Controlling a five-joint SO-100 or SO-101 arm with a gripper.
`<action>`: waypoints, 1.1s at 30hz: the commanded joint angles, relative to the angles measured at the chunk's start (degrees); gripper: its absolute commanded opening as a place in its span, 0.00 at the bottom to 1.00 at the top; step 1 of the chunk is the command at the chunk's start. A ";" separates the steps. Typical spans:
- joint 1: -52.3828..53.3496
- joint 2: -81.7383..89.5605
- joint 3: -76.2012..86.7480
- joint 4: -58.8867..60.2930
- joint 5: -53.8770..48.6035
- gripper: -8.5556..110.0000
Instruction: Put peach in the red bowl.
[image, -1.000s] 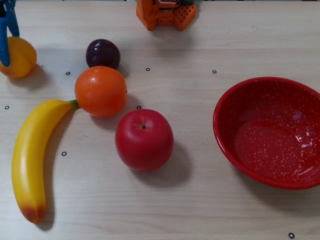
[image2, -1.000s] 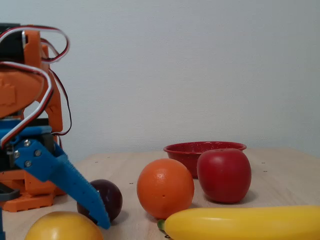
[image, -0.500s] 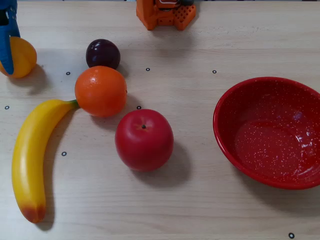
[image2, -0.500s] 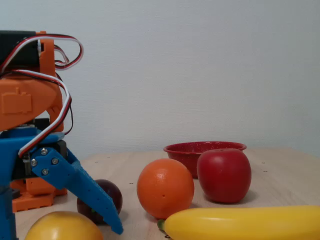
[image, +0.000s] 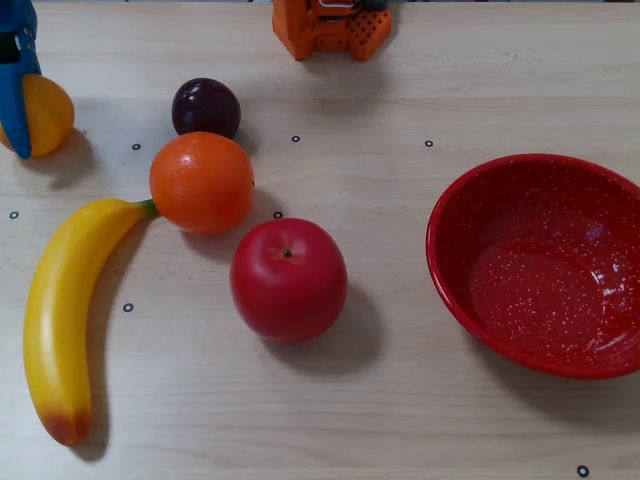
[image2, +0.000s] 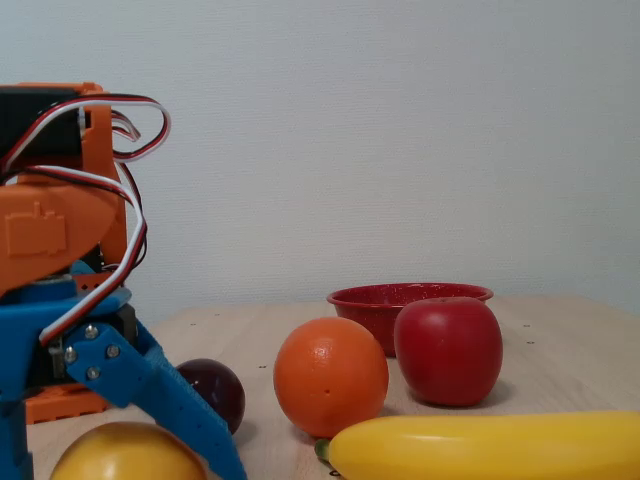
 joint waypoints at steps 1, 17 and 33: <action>-1.85 2.46 -4.39 -1.49 -0.44 0.45; -2.20 1.49 -4.22 -2.64 -1.14 0.39; -2.37 1.32 -4.22 -1.49 -4.92 0.07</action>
